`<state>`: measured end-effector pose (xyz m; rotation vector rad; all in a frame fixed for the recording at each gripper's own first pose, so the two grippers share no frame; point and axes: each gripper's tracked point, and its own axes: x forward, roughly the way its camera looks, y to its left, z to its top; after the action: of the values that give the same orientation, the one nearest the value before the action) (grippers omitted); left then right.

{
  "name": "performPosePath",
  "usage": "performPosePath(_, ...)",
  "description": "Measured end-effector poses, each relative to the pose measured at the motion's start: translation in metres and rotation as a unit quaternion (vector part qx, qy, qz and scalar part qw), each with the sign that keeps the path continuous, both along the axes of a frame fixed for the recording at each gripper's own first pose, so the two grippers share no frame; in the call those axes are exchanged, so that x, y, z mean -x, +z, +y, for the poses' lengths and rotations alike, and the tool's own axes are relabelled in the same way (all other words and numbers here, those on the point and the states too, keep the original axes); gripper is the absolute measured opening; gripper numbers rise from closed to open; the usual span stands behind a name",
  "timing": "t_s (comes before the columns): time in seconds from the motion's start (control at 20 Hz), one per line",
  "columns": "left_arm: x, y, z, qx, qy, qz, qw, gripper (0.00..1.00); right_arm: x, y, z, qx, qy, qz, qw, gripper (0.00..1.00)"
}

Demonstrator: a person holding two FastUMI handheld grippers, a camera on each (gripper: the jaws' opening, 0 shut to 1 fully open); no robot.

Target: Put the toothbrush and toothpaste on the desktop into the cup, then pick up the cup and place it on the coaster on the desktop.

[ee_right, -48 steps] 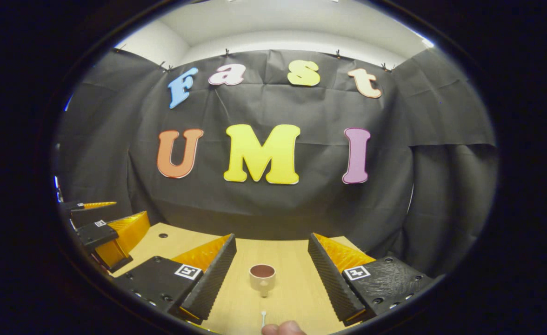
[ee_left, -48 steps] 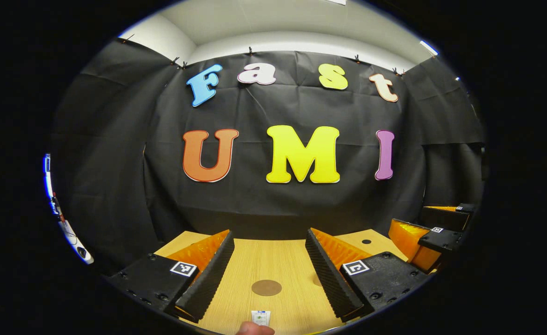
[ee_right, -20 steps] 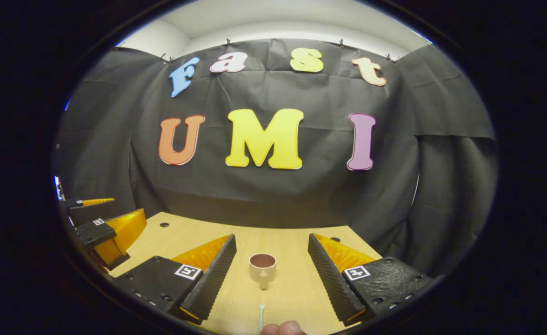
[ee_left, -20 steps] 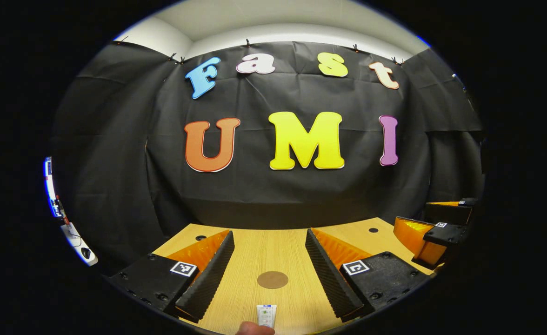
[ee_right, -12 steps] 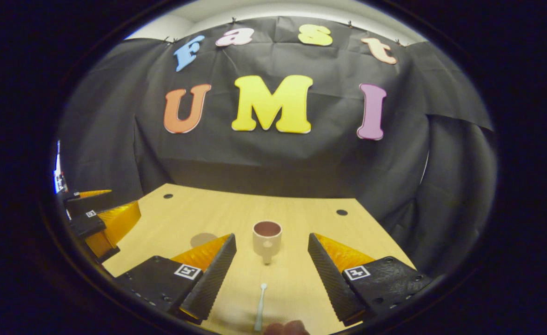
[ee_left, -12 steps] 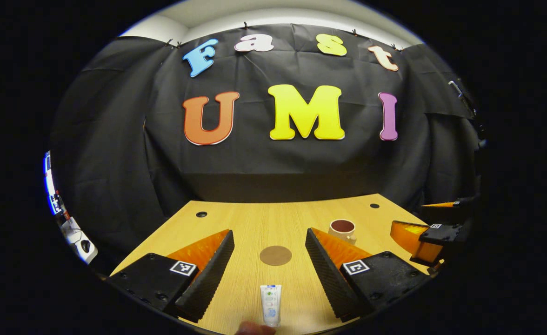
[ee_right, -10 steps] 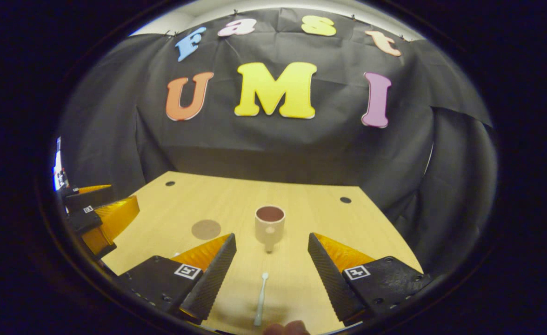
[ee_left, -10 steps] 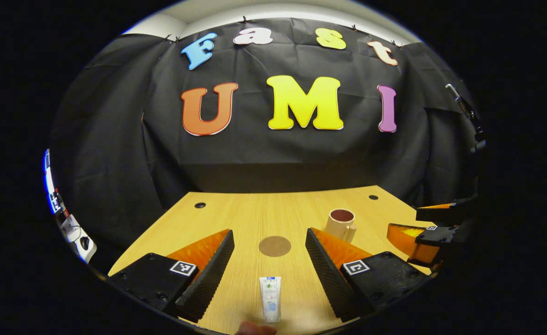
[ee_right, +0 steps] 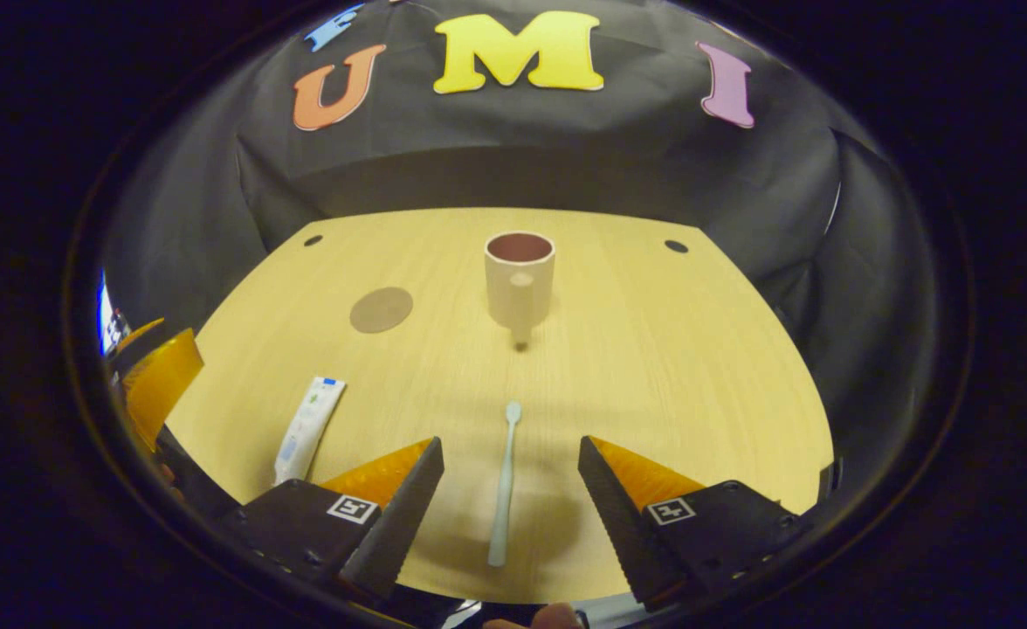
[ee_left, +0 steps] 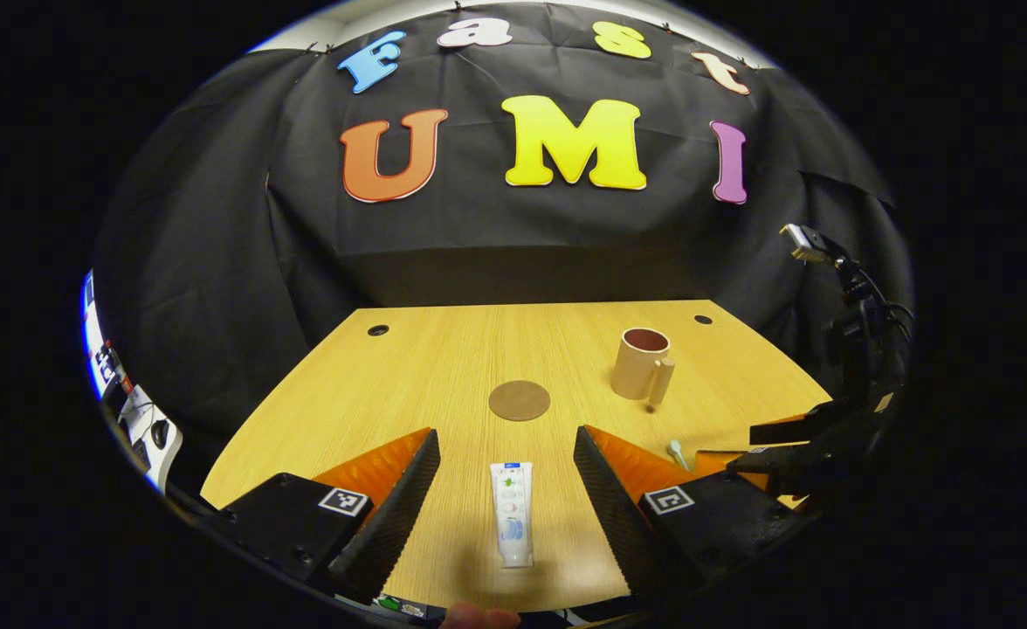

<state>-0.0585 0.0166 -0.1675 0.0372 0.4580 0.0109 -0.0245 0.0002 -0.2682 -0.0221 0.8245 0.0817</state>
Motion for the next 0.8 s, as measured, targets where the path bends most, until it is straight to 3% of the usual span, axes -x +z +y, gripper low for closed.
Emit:
performPosePath(0.6, 0.006, -0.013, 0.013, -0.004, 0.014, 0.022, 1.000, 0.99, -0.017, -0.054, 0.009, 0.014, 0.009, 0.058, 0.998, 0.95)
performPosePath(0.75, 0.008, -0.021, 0.013, 0.000, 0.017, 0.035, 0.999, 0.99, -0.021, -0.060, 0.010, 0.016, 0.012, 0.063, 0.998, 0.73)
performPosePath(0.8, 0.008, -0.022, 0.012, 0.000, 0.017, 0.037, 0.999, 0.99, -0.023, -0.063, 0.010, 0.016, 0.010, 0.063, 0.998, 0.72)
